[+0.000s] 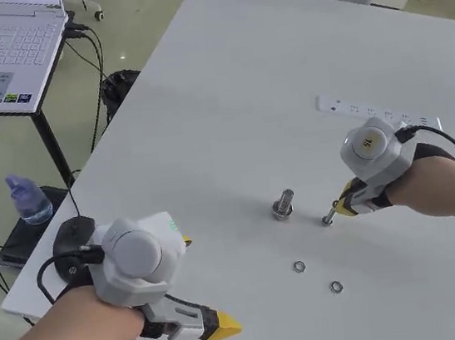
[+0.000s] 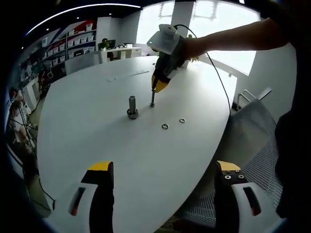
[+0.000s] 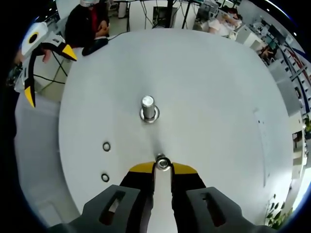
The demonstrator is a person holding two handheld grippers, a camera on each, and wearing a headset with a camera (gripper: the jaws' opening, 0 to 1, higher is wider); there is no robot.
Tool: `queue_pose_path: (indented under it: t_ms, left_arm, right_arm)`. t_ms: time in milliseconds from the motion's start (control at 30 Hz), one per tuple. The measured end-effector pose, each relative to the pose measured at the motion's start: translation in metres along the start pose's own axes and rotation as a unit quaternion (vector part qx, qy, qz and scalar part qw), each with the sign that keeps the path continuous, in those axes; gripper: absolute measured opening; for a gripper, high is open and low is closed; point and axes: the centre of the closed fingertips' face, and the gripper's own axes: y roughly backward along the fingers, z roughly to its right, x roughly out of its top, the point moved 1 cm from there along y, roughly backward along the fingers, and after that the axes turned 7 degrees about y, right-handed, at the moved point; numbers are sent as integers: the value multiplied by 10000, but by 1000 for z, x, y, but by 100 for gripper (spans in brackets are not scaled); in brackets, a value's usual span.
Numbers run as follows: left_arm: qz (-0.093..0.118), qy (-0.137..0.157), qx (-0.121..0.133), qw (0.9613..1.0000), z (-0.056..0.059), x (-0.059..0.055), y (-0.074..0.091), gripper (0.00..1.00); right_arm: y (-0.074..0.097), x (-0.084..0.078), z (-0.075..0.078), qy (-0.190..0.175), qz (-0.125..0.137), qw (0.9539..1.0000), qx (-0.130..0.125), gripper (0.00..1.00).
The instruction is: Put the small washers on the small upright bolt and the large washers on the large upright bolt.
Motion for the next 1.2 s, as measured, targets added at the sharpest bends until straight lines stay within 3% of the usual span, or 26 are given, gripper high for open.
queue_pose_path:
  t_ms: [333,500,800,1200]
  left_arm:
    - [-45,33,-64,10000,0,-3,0,83]
    - [38,38,-48,10000,0,3,2,83]
    - [-90,8,-30,10000,-3,-3,1,82]
    - [-53,68,-31,10000,-7,-4,1,80]
  right_arm:
    - [-7,-1,0,107,-78,9999,19,12]
    - [-12,-4,2,161,-136,9998,12,12]
    - [-25,-7,-1,321,-212,9993,44,12]
    - [-39,-9,-3,263,-252,9993,114,12]
